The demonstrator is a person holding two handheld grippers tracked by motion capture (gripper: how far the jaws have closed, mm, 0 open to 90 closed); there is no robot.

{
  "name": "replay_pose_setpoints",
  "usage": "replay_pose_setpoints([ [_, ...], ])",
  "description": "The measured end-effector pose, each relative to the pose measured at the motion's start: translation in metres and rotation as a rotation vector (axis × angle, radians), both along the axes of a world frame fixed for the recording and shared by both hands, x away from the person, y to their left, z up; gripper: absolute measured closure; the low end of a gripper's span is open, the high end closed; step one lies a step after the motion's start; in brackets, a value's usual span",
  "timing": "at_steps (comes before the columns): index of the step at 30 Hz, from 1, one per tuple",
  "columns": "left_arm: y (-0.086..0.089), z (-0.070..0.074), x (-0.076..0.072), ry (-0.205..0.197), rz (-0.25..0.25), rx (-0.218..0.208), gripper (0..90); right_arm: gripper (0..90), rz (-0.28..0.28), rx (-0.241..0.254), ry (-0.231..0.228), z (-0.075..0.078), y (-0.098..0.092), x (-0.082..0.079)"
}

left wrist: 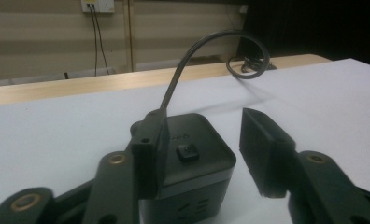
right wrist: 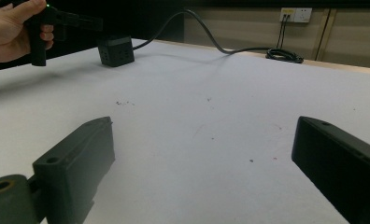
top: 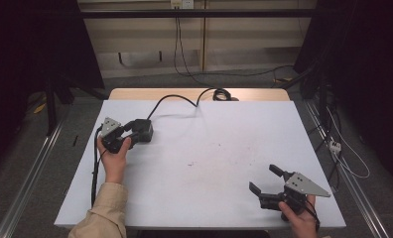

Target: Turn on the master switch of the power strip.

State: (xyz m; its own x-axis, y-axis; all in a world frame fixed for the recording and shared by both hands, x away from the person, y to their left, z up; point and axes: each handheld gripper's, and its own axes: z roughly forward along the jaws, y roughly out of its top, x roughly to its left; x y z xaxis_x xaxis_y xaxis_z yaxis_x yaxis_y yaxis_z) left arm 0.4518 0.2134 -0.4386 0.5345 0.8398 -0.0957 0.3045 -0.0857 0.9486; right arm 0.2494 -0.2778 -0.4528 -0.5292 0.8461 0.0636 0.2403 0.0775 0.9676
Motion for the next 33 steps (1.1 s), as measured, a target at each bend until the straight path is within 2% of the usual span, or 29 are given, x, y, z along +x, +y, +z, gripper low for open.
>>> replay_pose_setpoints([
  [9,0.002,-0.001,0.002,0.008,-0.002,-0.003,61.8,5.5,-0.007,0.003,0.003,0.0,-0.001,0.0],
  [12,0.003,-0.001,0.004,0.012,-0.007,0.016,64.4,5.5,-0.009,0.003,0.004,-0.001,-0.002,0.0],
  [21,-0.004,0.005,0.007,0.003,-0.034,0.032,70.7,5.5,-0.01,0.003,0.005,-0.001,-0.002,0.0],
  [33,0.001,0.002,0.011,0.018,-0.019,0.037,77.2,5.5,-0.011,0.003,0.008,-0.001,-0.002,0.0],
])
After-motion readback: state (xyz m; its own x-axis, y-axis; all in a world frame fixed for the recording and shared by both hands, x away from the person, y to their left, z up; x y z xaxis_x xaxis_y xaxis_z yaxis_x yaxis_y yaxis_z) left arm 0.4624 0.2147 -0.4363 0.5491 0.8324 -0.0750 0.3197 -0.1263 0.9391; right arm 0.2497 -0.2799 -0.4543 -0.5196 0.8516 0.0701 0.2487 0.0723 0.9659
